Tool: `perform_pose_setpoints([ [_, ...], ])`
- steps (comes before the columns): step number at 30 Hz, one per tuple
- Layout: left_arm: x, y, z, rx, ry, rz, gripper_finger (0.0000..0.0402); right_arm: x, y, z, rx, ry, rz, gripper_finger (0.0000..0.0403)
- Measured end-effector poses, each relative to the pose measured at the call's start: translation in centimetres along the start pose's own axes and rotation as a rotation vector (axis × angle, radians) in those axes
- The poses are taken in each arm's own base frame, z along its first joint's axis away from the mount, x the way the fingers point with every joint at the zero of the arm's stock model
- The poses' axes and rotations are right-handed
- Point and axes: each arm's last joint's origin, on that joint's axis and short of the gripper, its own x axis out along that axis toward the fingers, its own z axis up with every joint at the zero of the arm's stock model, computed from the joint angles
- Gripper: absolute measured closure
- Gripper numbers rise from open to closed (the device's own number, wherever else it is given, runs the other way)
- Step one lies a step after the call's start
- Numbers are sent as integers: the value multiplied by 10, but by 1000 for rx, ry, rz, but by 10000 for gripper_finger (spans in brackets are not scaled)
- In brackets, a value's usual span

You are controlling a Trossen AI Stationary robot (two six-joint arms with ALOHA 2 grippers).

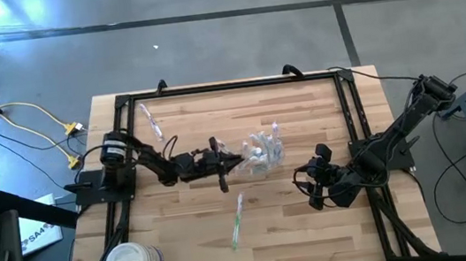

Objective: Pick & Place toothbrushing station
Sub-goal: Put the orange toothbrush into the wire organizer

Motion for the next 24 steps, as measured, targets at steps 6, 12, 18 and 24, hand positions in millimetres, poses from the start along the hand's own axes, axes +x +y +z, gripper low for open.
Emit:
perform_pose_setpoints([
  [6, -6, 2, -12, -6, 53, 1, 389, 0, 0, 0, 2, -2, 1, 228],
  [12, -11, 3, -23, -33, 93, 4, 389, 0, 0, 1, 2, -6, 3, 228],
  [18, -12, 3, -29, -56, 112, 4, 388, 0, 0, 1, -2, -6, 2, 228],
  [24, -12, 3, -29, -56, 112, 3, 373, 0, 0, 1, -2, -7, 2, 228],
])
